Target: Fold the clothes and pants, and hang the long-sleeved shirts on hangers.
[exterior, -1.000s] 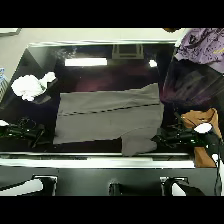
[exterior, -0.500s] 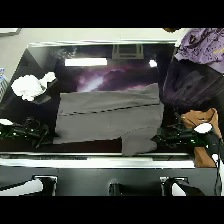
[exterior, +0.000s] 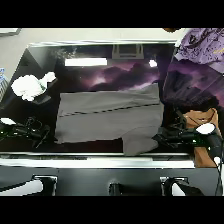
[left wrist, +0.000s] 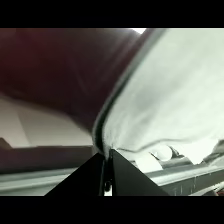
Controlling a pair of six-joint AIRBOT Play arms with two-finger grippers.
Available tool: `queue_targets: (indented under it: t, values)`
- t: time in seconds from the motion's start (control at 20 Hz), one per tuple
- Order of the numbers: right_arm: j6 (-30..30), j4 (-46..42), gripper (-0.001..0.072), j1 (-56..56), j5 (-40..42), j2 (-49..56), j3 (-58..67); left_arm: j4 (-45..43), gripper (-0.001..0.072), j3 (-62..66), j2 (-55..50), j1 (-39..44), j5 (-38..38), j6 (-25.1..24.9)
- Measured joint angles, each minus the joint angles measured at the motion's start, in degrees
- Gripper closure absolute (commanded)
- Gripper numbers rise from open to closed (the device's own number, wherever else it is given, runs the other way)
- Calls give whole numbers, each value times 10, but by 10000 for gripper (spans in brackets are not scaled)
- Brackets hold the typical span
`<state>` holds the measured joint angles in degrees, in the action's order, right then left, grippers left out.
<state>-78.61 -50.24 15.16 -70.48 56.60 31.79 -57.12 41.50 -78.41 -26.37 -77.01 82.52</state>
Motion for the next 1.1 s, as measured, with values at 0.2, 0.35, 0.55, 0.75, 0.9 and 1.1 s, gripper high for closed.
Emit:
queue_targets:
  t: [0.2, 0.35, 0.55, 0.75, 0.9, 1.1]
  values:
    - [-57, -45, 687, 0, -36, -73, 0, -42, 691, 0, 74, 0, -19, 43]
    - [-96, -68, 687, 0, -76, -140, 1, -70, 691, 0, 141, 0, -25, 78]
    - [-113, -82, 687, 0, -85, -166, 24, -69, 691, 0, 189, 2, 8, 94]
    - [-93, -78, 686, -1, -58, -97, 70, -40, 691, 2, 194, 22, 88, 91]
    - [-70, -68, 686, -1, -29, -23, 113, -29, 691, 9, 174, 54, 155, 90]
    - [-45, -59, 686, -1, -2, 76, 181, -24, 691, 42, 123, 97, 222, 89]
